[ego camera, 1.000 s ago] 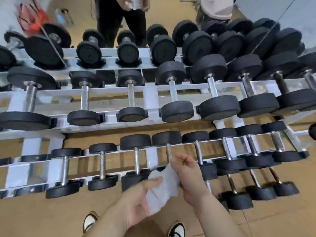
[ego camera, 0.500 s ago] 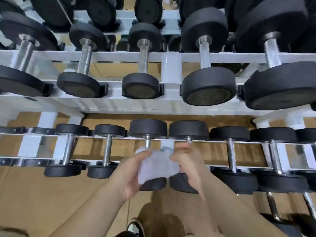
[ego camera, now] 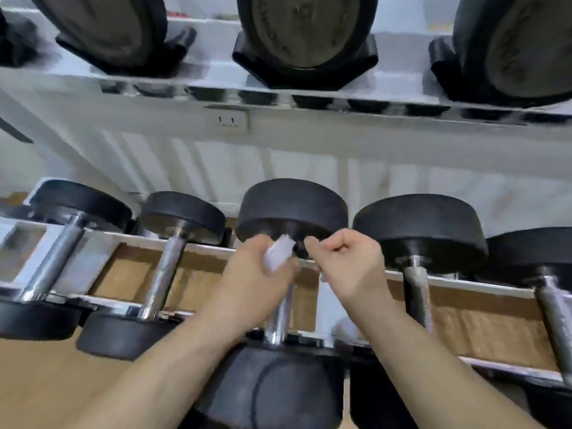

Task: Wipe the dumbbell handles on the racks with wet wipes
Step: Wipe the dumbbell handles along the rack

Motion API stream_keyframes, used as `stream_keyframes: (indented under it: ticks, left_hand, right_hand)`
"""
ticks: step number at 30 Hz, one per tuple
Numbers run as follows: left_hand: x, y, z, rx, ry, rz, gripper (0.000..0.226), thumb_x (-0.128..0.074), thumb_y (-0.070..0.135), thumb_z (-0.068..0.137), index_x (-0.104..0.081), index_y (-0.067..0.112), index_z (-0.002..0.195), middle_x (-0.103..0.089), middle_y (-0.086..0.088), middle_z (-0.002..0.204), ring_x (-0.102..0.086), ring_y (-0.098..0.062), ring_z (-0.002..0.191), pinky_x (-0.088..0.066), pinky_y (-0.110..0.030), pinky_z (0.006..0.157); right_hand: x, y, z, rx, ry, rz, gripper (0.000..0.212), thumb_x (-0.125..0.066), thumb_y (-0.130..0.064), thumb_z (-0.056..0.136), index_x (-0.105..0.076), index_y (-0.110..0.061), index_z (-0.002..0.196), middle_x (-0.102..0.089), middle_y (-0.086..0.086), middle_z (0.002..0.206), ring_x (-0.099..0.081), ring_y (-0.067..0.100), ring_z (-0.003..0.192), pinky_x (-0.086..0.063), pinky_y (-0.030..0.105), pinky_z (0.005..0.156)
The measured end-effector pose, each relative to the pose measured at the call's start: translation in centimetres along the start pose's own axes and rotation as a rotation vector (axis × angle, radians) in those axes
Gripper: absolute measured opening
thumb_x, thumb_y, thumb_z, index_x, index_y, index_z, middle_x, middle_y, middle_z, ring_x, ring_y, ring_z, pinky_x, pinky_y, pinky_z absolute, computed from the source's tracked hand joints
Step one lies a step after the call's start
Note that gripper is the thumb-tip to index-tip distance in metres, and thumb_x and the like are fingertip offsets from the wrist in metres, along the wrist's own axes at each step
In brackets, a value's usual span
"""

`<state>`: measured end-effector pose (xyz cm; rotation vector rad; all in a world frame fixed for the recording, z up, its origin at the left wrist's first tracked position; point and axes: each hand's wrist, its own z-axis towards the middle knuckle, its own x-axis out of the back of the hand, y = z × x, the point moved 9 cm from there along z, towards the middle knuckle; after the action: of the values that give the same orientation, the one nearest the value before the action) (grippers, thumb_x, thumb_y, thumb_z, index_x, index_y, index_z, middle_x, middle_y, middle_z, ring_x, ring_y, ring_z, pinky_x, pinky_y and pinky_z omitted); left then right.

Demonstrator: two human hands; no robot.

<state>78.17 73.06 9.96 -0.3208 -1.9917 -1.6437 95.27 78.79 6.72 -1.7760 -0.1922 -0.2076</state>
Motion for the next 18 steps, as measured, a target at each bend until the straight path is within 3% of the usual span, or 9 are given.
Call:
stream_keyframes:
  ticks: [2, 4, 6, 7, 9, 11, 14, 16, 18]
  left_hand:
    - [-2.9, -0.4, 0.7, -0.031, -0.164, 0.071, 0.024, -0.076, 0.032, 0.086, -0.063, 0.022, 0.068, -0.055, 0.000, 0.094, -0.053, 0.000, 0.073, -0.043, -0.020, 0.067]
    - [-3.7, -0.1, 0.7, -0.013, -0.208, 0.108, 0.025, -0.069, 0.038, 0.090, -0.065, 0.032, 0.066, -0.047, 0.001, 0.113, -0.054, -0.003, 0.101, -0.044, -0.020, 0.087]
    - [-3.4, 0.4, 0.1, 0.014, -0.244, 0.077, 0.039, -0.059, 0.025, 0.096, -0.068, 0.040, 0.060, -0.044, 0.001, 0.115, -0.053, -0.011, 0.111, -0.043, -0.023, 0.091]
    - [-3.3, 0.6, -0.2, 0.010, -0.268, 0.072, 0.046, -0.054, 0.015, 0.096, -0.072, 0.042, 0.063, -0.045, 0.001, 0.111, -0.054, -0.011, 0.108, -0.042, -0.021, 0.087]
    - [-3.4, 0.7, -0.3, -0.067, -0.283, 0.171, 0.048, -0.049, -0.001, 0.093, -0.081, 0.035, 0.089, -0.047, 0.003, 0.100, -0.055, -0.011, 0.093, -0.042, -0.015, 0.078]
    - [-2.5, 0.2, 0.2, -0.125, -0.179, 0.247, 0.044, -0.050, -0.003, 0.091, -0.077, 0.028, 0.104, -0.050, 0.004, 0.096, -0.056, -0.011, 0.082, -0.045, -0.014, 0.073]
    - [-1.0, -0.7, 1.1, -0.105, 0.013, 0.310, 0.021, -0.069, 0.017, 0.084, -0.056, 0.028, 0.095, -0.059, 0.005, 0.090, -0.059, -0.012, 0.076, -0.050, -0.024, 0.070]
    - [-1.3, -2.0, 1.3, -0.003, -0.021, 0.390, 0.035, -0.077, 0.039, 0.081, -0.050, 0.025, 0.097, -0.064, 0.006, 0.085, -0.062, -0.013, 0.078, -0.050, -0.031, 0.067]
    - [-1.9, -2.3, 1.3, 0.052, -0.086, 0.510, 0.036, -0.073, 0.049, 0.085, -0.051, 0.021, 0.092, -0.067, -0.001, 0.083, -0.066, -0.020, 0.084, -0.043, -0.030, 0.060]
  right_hand:
    - [0.1, -0.2, 0.2, 0.016, 0.027, 0.030, 0.042, -0.079, -0.023, 0.082, -0.052, -0.007, 0.054, -0.058, 0.017, 0.058, -0.051, 0.017, 0.055, -0.049, 0.029, 0.057]
    - [0.4, -0.7, 0.3, 0.068, 0.020, 0.021, 0.044, -0.078, -0.026, 0.082, -0.058, 0.001, 0.055, -0.063, 0.023, 0.060, -0.055, 0.024, 0.055, -0.055, 0.036, 0.065]
    - [0.3, -1.0, 0.2, 0.105, -0.054, -0.004, 0.046, -0.076, -0.033, 0.084, -0.065, 0.004, 0.059, -0.064, 0.025, 0.062, -0.057, 0.034, 0.059, -0.056, 0.040, 0.070]
    - [0.1, -1.0, 0.1, 0.105, -0.099, -0.019, 0.049, -0.075, -0.037, 0.086, -0.066, 0.005, 0.062, -0.062, 0.028, 0.063, -0.055, 0.036, 0.060, -0.056, 0.040, 0.069]
    - [-0.4, -0.7, 0.3, 0.073, -0.178, -0.081, 0.059, -0.070, -0.045, 0.089, -0.060, 0.005, 0.060, -0.053, 0.026, 0.059, -0.048, 0.026, 0.055, -0.049, 0.037, 0.064]
    - [-0.9, -0.6, 0.6, 0.060, -0.220, -0.205, 0.067, -0.063, -0.050, 0.093, -0.047, -0.009, 0.044, -0.038, 0.009, 0.048, -0.040, 0.017, 0.050, -0.040, 0.033, 0.061]
    - [-1.7, -0.9, 0.9, 0.112, -0.241, -0.382, 0.072, -0.053, -0.055, 0.098, -0.039, -0.016, 0.039, -0.035, -0.003, 0.042, -0.039, 0.018, 0.048, -0.039, 0.033, 0.060]
    - [-1.7, -1.0, 0.9, 0.138, -0.249, -0.375, 0.067, -0.051, -0.056, 0.099, -0.043, -0.016, 0.045, -0.043, 0.003, 0.047, -0.046, 0.021, 0.052, -0.045, 0.036, 0.062]
    - [-1.6, -1.2, 0.9, 0.154, -0.247, -0.395, 0.066, -0.049, -0.058, 0.099, -0.045, -0.015, 0.048, -0.048, 0.005, 0.049, -0.050, 0.024, 0.053, -0.051, 0.039, 0.064]
